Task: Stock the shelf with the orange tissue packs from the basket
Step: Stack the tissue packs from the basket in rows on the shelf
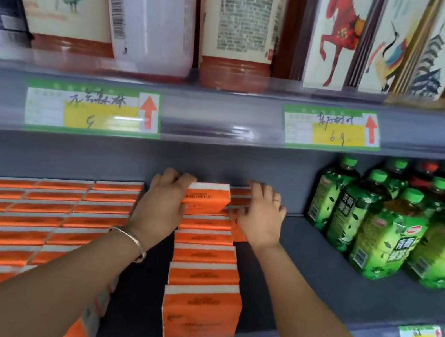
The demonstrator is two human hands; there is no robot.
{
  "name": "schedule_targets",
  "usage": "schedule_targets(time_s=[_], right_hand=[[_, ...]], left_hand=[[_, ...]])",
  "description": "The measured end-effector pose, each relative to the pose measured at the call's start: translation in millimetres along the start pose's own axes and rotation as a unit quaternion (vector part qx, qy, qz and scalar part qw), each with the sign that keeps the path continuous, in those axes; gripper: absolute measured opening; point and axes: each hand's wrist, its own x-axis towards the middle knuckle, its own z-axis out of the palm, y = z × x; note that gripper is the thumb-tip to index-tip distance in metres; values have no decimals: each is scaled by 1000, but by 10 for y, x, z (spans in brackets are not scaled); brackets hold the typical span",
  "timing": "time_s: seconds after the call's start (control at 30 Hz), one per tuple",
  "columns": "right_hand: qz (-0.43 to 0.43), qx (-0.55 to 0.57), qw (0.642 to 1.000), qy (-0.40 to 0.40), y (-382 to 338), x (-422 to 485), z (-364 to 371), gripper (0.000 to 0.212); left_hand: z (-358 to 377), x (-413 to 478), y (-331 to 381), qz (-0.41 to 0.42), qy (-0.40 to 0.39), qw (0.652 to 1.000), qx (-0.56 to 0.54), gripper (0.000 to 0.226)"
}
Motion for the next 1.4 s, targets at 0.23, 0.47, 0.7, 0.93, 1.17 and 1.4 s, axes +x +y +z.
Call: schedule_targets(time_s=[0.23,0.47,0.7,0.93,1.17,1.4], right_hand=[[-186,6,983,-1,-313,-197,-293,63],[-33,39,997,58,75,-269,-519,42],[122,8,992,-36,611,-543,-367,39],[108,-48,988,-101,433,-316,-46,55],[59,-175,982,-49,281,-269,88,43],[37,-183,974,-125,129,-380,-185,48]], left_hand=[[-26,-29,259,-9,27,998,-47,40],[-32,-133,495,-6,10,998,-67,54],[123,-257,563,11,-39,998,-37,48],[229,-292,334,11,-60,998,-26,46],[265,-333,148,-5,-80,996,-25,42],[96,-524,118,17,-118,991,54,34]])
